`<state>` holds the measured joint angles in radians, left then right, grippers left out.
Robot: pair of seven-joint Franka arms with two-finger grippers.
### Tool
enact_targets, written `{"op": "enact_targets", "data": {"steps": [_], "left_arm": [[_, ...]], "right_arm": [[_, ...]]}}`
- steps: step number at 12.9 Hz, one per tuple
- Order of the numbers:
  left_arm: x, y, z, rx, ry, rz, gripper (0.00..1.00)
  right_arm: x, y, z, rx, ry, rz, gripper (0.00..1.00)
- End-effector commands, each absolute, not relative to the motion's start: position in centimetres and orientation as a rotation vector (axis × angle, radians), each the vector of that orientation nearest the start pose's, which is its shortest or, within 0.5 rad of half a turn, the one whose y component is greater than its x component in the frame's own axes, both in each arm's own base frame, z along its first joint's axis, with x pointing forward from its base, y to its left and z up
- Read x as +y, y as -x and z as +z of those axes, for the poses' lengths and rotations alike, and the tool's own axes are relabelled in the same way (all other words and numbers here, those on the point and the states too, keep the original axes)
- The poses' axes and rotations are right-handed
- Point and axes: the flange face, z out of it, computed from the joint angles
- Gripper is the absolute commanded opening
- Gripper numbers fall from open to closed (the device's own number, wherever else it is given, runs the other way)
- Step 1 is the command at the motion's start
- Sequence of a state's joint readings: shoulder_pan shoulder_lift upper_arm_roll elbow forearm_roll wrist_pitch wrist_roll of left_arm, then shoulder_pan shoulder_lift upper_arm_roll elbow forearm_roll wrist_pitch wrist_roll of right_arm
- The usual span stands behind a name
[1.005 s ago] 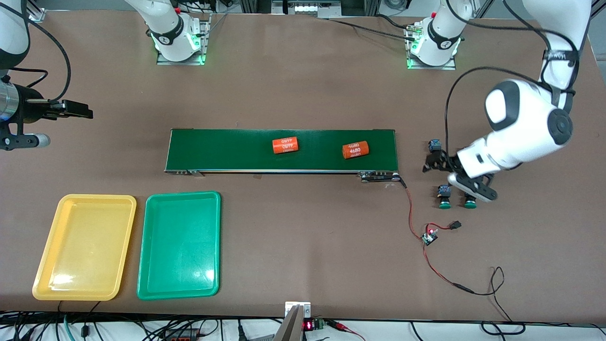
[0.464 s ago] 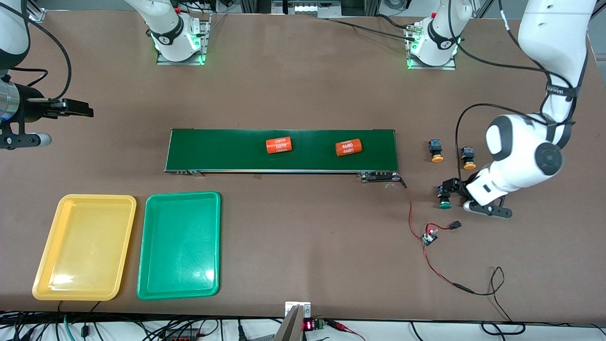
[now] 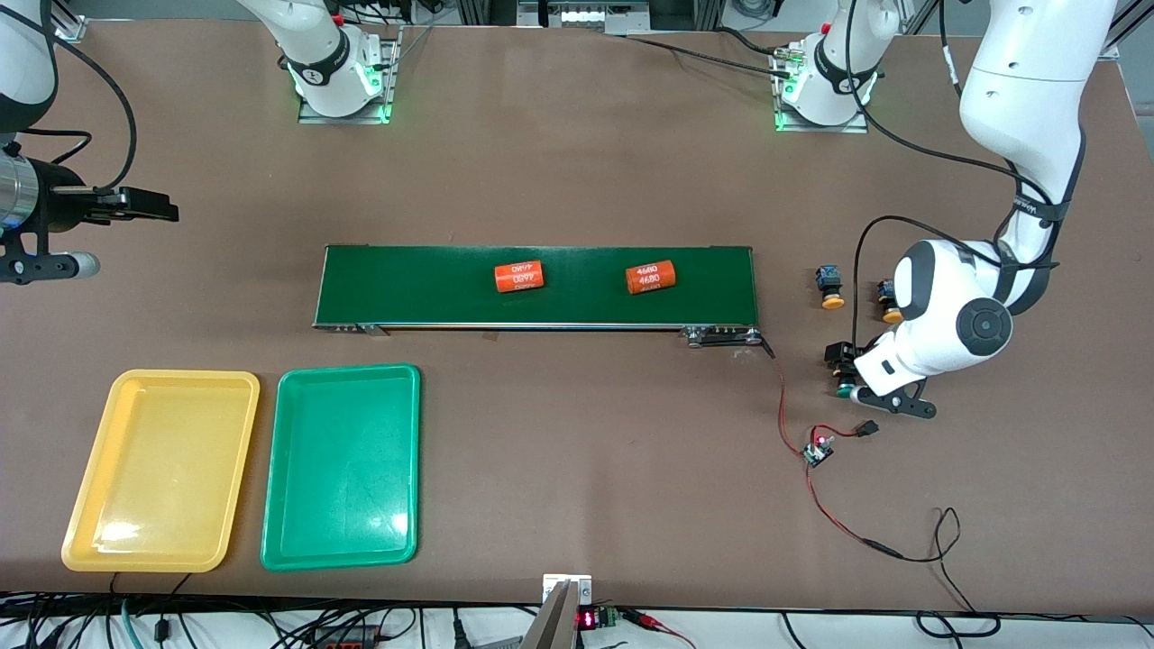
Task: Sort buttons by color to trays
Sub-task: 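Return the left gripper and grasp a green-cap button, then carry the green button onto the conveyor belt and release it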
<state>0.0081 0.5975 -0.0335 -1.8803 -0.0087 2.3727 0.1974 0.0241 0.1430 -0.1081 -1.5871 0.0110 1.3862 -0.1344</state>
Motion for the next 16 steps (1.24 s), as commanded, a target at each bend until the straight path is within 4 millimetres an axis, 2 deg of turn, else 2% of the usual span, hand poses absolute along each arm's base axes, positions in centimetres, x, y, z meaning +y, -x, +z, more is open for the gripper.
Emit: {"op": "enact_targets", "data": {"steps": [1, 3, 4, 5, 7, 9, 11, 13, 15, 16], "left_arm": [[-2.0, -62.9, 17.6, 0.346, 3.13, 0.166, 1.0], [-2.2, -62.8, 17.2, 0.336, 3.132, 0.17, 0.97], [-2.2, -62.7, 16.6, 0.36, 3.131, 0.182, 0.86], [-2.3, -62.5, 16.5, 0.363, 3.131, 0.192, 0.64], [-2.4, -62.5, 16.5, 0.365, 3.13, 0.199, 0.45], [-2.6, -62.8, 17.3, 0.357, 3.133, 0.178, 0.32], [-3.0, -63.1, 19.2, 0.386, 3.131, 0.16, 0.27], [-4.4, -62.7, 22.0, 0.401, 3.139, 0.263, 0.23], [-6.2, -62.2, 25.0, 0.403, 3.139, 0.382, 0.24], [-7.9, -61.1, 26.1, 0.399, 3.133, 0.501, 0.24]], "right_arm": [[-4.4, -56.3, 52.5, -0.096, 3.038, 0.539, 1.0], [-4.4, -56.3, 52.5, -0.099, 3.038, 0.539, 1.0], [-4.4, -56.3, 52.5, -0.103, 3.037, 0.539, 1.0], [-4.4, -56.3, 52.6, -0.103, 3.038, 0.537, 1.0], [-4.4, -56.3, 52.5, -0.103, 3.037, 0.539, 1.0], [-4.4, -56.3, 52.5, -0.103, 3.037, 0.539, 1.0], [-4.4, -56.3, 52.5, -0.103, 3.037, 0.539, 1.0], [-4.4, -56.3, 52.5, -0.103, 3.037, 0.539, 1.0], [-4.4, -56.3, 52.5, -0.103, 3.037, 0.539, 1.0], [-4.4, -56.3, 52.5, -0.103, 3.037, 0.539, 1.0]]}}
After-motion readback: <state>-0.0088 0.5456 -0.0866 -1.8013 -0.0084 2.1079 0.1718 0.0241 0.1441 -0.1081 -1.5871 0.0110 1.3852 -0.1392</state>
